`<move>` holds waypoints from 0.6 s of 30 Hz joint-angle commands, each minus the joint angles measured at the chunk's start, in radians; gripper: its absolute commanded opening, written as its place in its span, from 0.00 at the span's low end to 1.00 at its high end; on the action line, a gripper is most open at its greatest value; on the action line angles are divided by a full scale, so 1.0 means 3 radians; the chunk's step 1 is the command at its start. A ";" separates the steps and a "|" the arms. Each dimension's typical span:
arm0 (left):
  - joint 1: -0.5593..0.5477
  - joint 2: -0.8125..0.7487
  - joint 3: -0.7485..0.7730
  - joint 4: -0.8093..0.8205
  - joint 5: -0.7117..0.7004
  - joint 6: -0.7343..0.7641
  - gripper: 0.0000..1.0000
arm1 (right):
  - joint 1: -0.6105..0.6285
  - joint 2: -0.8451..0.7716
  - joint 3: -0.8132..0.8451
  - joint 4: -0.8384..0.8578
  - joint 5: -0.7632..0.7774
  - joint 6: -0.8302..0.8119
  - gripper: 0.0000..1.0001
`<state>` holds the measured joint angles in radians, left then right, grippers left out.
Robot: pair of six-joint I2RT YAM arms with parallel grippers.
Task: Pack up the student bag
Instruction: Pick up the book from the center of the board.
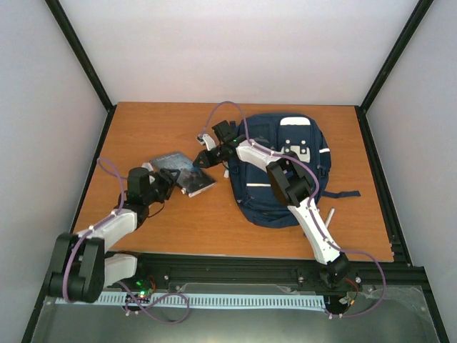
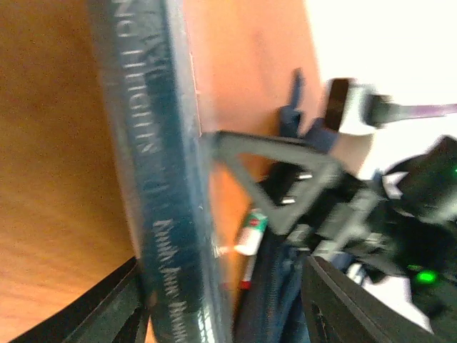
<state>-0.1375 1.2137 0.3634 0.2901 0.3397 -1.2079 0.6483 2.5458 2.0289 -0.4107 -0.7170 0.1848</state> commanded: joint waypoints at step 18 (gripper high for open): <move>-0.0078 -0.0144 0.0691 -0.0800 -0.0218 0.0283 0.72 | 0.0293 0.0386 -0.0256 -0.0997 0.0026 -0.0102 0.19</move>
<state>-0.1581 1.2083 0.5156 0.2066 0.3153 -1.1809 0.7105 2.5538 2.0151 -0.4850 -0.8238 0.1604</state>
